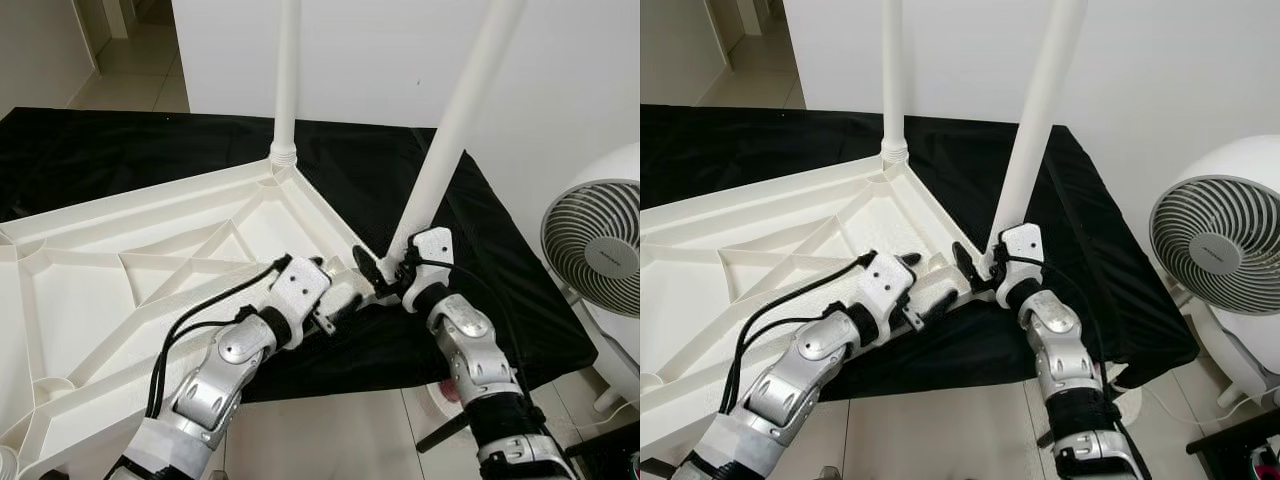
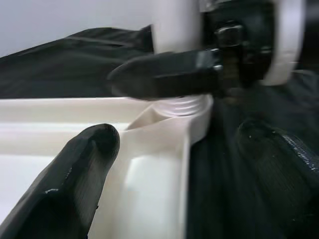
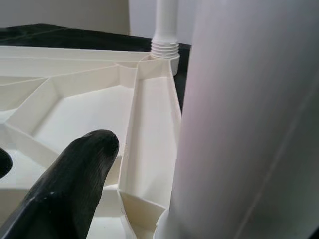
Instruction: Building children table
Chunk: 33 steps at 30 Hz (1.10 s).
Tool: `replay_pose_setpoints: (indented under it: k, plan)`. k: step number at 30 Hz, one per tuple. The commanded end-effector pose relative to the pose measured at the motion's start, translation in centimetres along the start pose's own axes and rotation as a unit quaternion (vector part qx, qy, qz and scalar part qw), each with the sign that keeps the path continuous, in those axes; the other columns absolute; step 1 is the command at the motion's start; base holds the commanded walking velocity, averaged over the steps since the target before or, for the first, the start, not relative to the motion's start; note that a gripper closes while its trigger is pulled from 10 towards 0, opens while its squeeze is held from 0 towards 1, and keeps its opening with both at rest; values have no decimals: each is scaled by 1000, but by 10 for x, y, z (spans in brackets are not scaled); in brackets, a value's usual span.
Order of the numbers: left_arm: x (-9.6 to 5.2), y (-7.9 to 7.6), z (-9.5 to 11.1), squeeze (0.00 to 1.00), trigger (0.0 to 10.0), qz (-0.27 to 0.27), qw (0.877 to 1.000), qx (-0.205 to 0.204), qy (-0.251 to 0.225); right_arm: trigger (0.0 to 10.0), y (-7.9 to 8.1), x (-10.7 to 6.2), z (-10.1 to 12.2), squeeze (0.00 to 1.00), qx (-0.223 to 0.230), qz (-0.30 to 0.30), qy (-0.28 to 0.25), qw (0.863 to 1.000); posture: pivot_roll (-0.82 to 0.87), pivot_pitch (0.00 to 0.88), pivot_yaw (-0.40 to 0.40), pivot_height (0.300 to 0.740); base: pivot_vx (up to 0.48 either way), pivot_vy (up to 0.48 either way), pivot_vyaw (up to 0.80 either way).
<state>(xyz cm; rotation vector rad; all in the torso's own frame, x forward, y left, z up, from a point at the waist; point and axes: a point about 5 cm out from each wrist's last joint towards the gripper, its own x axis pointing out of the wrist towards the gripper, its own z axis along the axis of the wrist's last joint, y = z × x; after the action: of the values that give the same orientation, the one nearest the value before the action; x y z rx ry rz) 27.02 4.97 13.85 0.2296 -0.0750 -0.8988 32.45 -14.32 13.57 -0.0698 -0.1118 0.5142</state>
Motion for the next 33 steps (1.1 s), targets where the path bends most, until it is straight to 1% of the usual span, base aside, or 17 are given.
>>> replay_pose_setpoints:
  k: [1,2,3,4,5,6,7,12,18,21,24,26,29,30,31,32,33]
  plan:
    - [-1,-4,0,0,10000,-11,1000,-5,2,10000,1,2,-1,0,-5,28,2,1000,145,0,-88,740,0,0,0]
    - [-1,-4,0,0,10000,-11,1000,-5,2,10000,1,2,-1,0,-5,28,2,1000,145,0,-88,740,0,0,0]
    - [-2,-4,0,0,10000,-13,1000,-5,1,7333,-1,1,-3,0,-7,33,6,999,145,0,-88,740,0,0,0]
    - [-2,-5,1,0,10000,-16,1000,-5,1,2824,-3,0,-4,0,-11,40,11,999,154,1,-89,740,0,0,0]
    - [-3,-5,1,0,10000,-18,1000,-5,0,824,-4,0,-5,0,-11,45,13,999,155,1,-88,740,0,0,0]
    - [-3,-5,1,0,10000,-18,1000,-5,0,824,-4,0,-5,0,-11,45,13,999,155,1,-88,740,0,0,0]
    - [-3,-6,1,0,10000,-19,1000,-6,0,0,-5,-1,-6,0,-8,50,13,999,155,1,-88,740,0,0,0]
    - [-3,-6,2,0,10000,-19,1000,-6,-1,0,-7,-3,-9,0,2,58,13,998,154,0,-84,740,0,0,0]
    - [-4,-6,3,0,10000,-28,1000,-7,-3,0,-8,-4,-10,0,15,46,12,999,151,3,-82,740,0,0,0]
    - [-4,-6,4,0,10000,-29,1000,-7,-3,0,-7,-4,-10,0,27,22,5,999,149,8,-81,740,0,0,0]
    - [-4,-7,4,0,10000,-30,1000,-7,-3,0,-5,-3,-11,0,28,2,8,1000,148,11,-82,740,0,0,0]
    - [-4,-7,4,0,10000,-30,1000,-8,-3,0,-2,-1,-12,0,26,-23,15,999,144,16,-83,740,0,0,0]
    - [-3,-7,4,0,10000,-30,999,-9,-3,0,-1,0,-11,0,27,-31,13,999,144,16,-83,740,0,0,0]
    - [-3,-8,4,0,10000,-32,999,-10,-4,0,6,2,-11,0,40,-71,11,997,136,24,-83,740,0,0,0]
    - [-3,-8,4,0,10000,-32,999,-10,-4,0,6,2,-11,0,40,-71,11,997,136,24,-83,740,0,0,0]
    - [-2,-9,4,0,10000,-34,999,-11,-6,0,11,3,-12,0,51,-99,18,994,136,26,-83,740,0,0,0]
    - [-2,-9,4,0,10000,-34,999,-11,-6,0,11,3,-12,0,51,-99,18,994,136,26,-83,740,0,0,0]
